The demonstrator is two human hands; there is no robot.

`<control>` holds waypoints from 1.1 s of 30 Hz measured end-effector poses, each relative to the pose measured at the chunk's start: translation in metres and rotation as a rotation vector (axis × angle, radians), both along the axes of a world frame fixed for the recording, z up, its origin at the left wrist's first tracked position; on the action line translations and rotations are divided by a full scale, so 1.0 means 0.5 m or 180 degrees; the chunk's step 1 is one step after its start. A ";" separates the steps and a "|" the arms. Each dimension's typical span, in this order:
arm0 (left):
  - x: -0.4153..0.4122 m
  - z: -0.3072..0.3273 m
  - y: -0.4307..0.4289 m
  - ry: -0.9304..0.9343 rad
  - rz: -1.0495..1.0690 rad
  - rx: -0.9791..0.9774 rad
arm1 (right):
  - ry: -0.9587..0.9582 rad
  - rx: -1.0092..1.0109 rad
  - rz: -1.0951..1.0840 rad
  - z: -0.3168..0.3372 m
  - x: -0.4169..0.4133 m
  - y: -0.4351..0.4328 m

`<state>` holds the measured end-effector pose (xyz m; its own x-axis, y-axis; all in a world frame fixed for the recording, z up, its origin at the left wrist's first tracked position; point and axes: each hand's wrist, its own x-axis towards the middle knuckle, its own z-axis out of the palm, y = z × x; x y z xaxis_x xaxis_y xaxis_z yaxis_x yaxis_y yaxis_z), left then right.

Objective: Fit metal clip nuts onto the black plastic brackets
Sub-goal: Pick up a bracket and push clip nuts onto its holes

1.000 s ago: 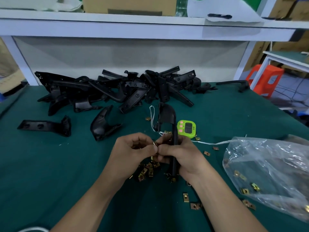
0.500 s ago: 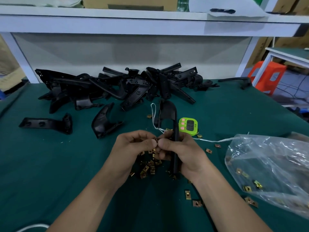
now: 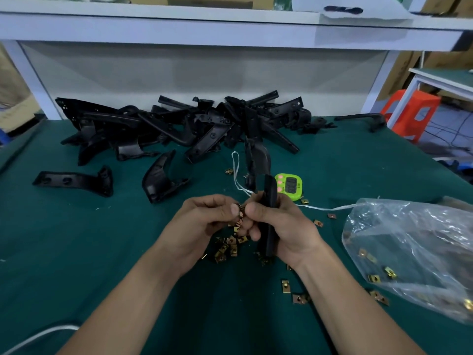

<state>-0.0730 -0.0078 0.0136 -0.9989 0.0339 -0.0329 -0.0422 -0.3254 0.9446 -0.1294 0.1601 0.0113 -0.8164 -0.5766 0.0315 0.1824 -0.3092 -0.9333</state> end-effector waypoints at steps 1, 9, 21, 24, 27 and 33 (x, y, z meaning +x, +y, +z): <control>-0.001 -0.002 -0.001 -0.0001 -0.0011 -0.0004 | -0.0026 -0.0024 0.0020 -0.001 0.000 0.001; -0.001 -0.005 0.005 0.0046 0.0021 0.0006 | -0.0127 0.0012 0.0103 -0.007 -0.003 0.003; -0.018 -0.032 0.017 0.0332 0.0703 -0.1534 | 0.0927 0.1121 -0.0850 -0.023 -0.013 -0.010; -0.020 -0.039 0.015 0.0203 0.1123 -0.2021 | 0.0997 0.1549 -0.1139 -0.024 -0.016 -0.005; -0.018 -0.041 -0.007 -0.0049 0.1414 -0.2934 | 0.1746 0.2704 -0.1573 -0.033 -0.033 0.016; -0.009 -0.046 -0.008 0.0386 0.1560 -0.4227 | 0.1942 0.3245 -0.0905 -0.031 -0.034 0.024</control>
